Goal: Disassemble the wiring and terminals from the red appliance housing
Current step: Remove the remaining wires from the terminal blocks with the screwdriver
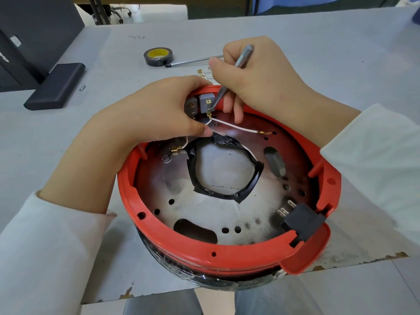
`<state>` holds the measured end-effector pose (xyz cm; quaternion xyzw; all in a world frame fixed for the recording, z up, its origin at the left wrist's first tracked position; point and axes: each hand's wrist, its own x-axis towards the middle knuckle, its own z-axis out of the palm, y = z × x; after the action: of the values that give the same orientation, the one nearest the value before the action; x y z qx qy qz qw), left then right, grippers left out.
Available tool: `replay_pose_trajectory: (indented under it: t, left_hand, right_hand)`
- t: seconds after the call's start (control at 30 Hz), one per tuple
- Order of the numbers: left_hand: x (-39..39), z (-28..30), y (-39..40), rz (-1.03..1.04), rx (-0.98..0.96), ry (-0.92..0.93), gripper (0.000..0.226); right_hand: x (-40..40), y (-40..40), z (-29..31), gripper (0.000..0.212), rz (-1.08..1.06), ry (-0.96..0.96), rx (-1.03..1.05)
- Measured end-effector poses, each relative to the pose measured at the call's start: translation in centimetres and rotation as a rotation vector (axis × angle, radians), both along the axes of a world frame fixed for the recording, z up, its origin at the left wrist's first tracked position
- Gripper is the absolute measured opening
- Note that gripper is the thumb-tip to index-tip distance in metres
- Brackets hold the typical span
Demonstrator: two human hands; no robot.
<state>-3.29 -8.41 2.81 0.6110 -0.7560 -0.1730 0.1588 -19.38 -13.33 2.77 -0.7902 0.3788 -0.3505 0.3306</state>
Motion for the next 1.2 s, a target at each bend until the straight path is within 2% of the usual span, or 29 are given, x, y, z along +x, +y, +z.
replay_pose_trajectory:
  t: [0.2,0.53,1.2]
  left_hand:
    - [0.13,0.07,-0.04,-0.003,-0.005,-0.011,0.063]
    - [-0.03,0.17,0.14,0.007,-0.024,-0.015,0.063]
    - [-0.05,0.22,0.14,0.011,-0.011,-0.006,0.063]
  right_hand:
    - [0.4,-0.7,0.34,0.036,-0.003,0.024,0.087]
    - [0.23,-0.26,0.01,0.035,-0.035,-0.01,-0.017]
    - [0.44,-0.88,0.67,0.033,0.022,0.056,0.082]
